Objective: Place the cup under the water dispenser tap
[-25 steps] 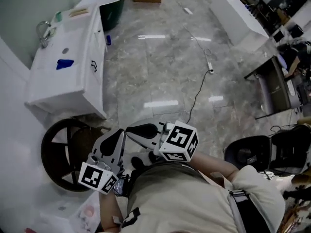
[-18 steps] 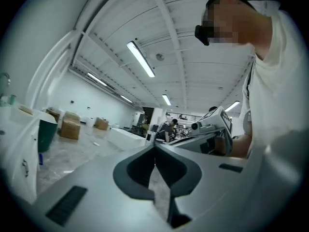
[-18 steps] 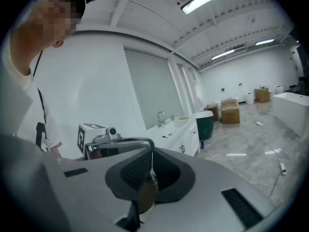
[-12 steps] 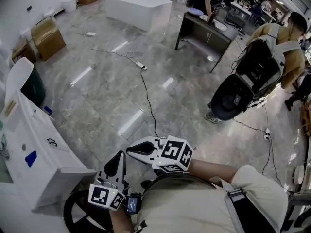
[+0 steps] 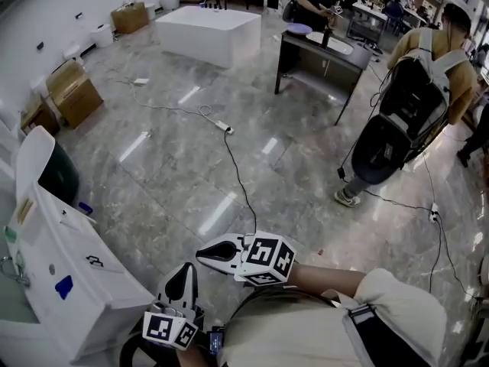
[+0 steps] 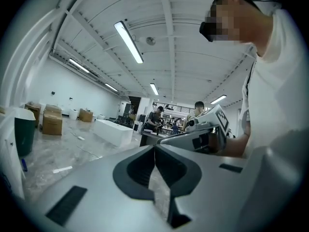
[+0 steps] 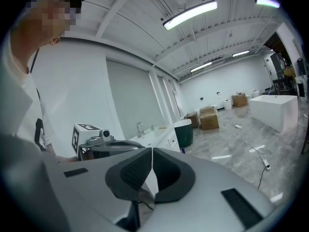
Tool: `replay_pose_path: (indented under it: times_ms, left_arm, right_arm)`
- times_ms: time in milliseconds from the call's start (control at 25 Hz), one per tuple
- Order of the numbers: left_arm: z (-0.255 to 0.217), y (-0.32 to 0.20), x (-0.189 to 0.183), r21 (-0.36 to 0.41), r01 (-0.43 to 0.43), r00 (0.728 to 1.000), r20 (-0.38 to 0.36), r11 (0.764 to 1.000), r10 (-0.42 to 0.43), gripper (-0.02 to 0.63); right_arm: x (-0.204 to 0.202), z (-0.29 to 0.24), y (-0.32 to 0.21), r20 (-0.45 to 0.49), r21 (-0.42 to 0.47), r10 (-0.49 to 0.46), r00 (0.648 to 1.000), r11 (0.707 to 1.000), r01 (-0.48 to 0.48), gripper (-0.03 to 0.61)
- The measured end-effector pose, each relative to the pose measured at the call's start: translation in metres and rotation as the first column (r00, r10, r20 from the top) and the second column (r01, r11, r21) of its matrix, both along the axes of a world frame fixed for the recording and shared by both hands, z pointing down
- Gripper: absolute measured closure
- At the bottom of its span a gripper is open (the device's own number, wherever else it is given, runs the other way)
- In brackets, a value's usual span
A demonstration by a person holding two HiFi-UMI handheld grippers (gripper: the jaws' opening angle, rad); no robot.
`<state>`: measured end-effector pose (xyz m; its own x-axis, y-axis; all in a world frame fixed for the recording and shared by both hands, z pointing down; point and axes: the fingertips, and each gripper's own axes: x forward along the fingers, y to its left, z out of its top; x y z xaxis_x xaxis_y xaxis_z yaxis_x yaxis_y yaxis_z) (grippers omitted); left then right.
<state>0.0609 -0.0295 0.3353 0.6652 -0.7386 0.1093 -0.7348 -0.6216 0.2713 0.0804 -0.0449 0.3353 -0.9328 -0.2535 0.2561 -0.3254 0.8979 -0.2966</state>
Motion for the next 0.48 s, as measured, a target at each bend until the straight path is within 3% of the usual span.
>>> replay_pose_path:
  times_ms: [480]
  left_arm:
    - [-0.018,-0.144,0.1,0.056,-0.091,0.996,0.023,0.994,0.09,0.555]
  right_arm:
    - [0.105,-0.017,-0.133,-0.004,0.081,0.094,0.996,0.992,-0.094,0.549]
